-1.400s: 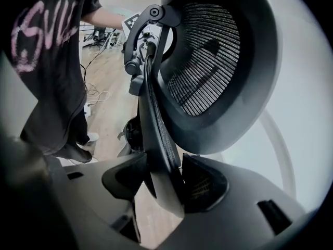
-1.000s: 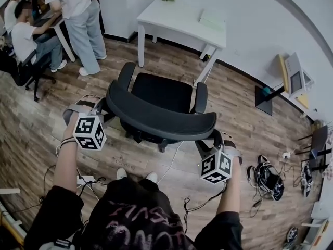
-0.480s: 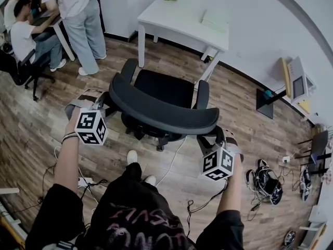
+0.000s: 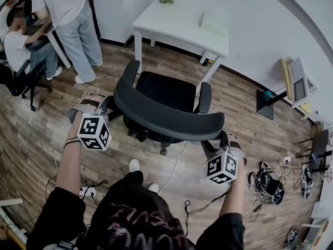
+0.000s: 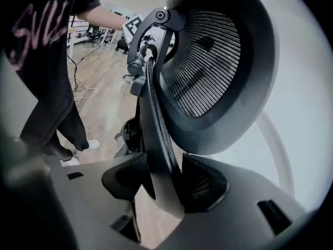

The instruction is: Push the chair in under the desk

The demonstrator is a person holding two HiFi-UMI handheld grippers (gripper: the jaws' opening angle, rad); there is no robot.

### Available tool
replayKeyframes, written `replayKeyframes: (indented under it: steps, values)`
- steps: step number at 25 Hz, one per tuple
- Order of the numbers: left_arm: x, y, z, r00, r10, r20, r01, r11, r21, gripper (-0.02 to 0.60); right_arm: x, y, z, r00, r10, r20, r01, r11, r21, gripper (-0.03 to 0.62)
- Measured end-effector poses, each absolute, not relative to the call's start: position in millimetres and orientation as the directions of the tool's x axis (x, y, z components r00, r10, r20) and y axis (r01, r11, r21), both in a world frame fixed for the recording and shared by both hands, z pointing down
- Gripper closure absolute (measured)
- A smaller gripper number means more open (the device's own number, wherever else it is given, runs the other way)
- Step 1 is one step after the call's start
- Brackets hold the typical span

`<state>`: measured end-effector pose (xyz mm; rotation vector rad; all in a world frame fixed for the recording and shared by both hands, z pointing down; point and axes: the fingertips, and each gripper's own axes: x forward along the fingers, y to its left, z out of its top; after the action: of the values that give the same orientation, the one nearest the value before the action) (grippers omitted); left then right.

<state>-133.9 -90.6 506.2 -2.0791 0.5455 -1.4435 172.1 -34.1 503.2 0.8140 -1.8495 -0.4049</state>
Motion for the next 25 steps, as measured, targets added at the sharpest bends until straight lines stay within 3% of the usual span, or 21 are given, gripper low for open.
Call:
replayKeyframes:
  steps: [25]
  values:
    - [-114.2, -233.8, 507.8, 0.382, -0.583, 0.717, 0.017, -0.771, -0.636, 0.365, 189.9, -171.2, 506.9, -0.187, -0.712, 0.677, -0.389, 0.686, 0.615, 0.364]
